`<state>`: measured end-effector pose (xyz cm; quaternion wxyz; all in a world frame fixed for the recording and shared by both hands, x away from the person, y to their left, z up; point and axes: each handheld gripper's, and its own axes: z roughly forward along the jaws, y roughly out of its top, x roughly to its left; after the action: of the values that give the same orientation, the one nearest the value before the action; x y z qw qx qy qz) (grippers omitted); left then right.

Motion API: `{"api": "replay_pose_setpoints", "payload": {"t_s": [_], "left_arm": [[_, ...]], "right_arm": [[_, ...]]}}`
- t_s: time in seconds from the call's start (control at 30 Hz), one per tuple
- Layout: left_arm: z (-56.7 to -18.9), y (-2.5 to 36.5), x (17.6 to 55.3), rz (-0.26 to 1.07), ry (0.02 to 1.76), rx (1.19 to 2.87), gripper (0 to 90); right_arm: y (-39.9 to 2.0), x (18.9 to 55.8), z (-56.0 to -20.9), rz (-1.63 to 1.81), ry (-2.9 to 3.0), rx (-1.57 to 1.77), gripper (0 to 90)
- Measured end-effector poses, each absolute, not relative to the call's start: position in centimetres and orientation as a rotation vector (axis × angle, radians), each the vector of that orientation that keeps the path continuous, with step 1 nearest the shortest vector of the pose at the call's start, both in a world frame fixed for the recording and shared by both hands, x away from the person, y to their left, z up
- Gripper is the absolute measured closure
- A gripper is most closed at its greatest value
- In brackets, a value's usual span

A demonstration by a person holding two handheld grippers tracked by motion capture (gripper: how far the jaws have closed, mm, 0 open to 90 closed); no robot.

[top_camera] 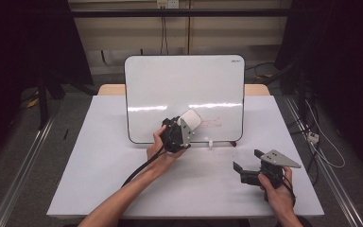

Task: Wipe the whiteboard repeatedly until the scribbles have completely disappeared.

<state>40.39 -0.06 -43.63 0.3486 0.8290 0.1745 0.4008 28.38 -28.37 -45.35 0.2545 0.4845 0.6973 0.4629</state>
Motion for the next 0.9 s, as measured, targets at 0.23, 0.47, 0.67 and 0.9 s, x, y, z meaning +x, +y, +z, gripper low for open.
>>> {"api": "replay_pose_setpoints", "payload": {"t_s": [0.23, 0.47, 0.67, 0.9], "left_arm": [[-43.5, 0.0, 40.5, 1.037, 0.439, 2.158, 31.0], [-41.0, 1.2, 42.8, 1.04, 0.527, 2.113, 31.0], [-39.3, 2.6, 44.4, 1.025, 0.58, 2.07, 31.0], [-39.7, 1.8, 44.0, 1.066, 0.582, 2.063, 31.0]], "right_arm": [[-28.1, 28.7, -45.4, 1.253, 1.901, 1.312, 4.8], [-28.3, 28.6, -45.4, 1.257, 1.903, 1.312, 4.7], [-28.6, 28.4, -45.4, 1.262, 1.894, 1.315, 4.7], [-28.3, 28.5, -45.4, 1.252, 1.898, 1.311, 4.7]]}}
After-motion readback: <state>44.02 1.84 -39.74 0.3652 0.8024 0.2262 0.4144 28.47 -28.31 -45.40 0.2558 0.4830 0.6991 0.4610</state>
